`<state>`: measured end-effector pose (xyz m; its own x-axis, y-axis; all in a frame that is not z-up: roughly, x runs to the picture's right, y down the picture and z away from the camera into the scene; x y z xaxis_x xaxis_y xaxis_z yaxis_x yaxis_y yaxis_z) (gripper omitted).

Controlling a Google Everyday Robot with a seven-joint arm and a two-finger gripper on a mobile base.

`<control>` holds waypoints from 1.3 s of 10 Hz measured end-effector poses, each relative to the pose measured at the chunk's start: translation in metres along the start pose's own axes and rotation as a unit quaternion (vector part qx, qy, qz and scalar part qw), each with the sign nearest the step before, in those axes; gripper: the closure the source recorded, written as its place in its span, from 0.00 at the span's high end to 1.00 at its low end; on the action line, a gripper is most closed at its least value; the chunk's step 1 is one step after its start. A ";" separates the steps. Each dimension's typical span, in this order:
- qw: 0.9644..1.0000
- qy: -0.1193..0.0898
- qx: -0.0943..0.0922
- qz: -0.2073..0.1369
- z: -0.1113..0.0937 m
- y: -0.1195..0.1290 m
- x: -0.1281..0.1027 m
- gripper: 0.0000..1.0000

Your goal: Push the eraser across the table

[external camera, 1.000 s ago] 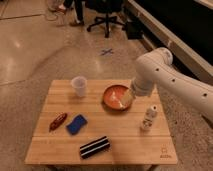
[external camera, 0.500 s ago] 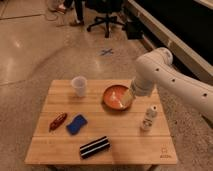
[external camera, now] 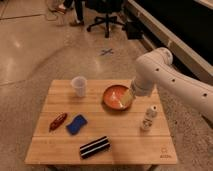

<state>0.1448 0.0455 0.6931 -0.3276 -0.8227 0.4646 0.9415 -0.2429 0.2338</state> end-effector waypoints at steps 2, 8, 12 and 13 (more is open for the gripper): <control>1.000 0.000 0.000 0.000 0.000 0.000 0.000 0.80; 1.000 -0.007 -0.003 -0.012 0.008 -0.004 -0.003 0.80; 0.998 -0.036 0.013 -0.054 0.047 -0.042 -0.014 0.80; 0.997 -0.046 0.019 -0.060 0.061 -0.052 -0.018 0.75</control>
<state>0.0972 0.1039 0.7248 -0.4457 -0.7381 0.5065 0.8917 -0.3165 0.3235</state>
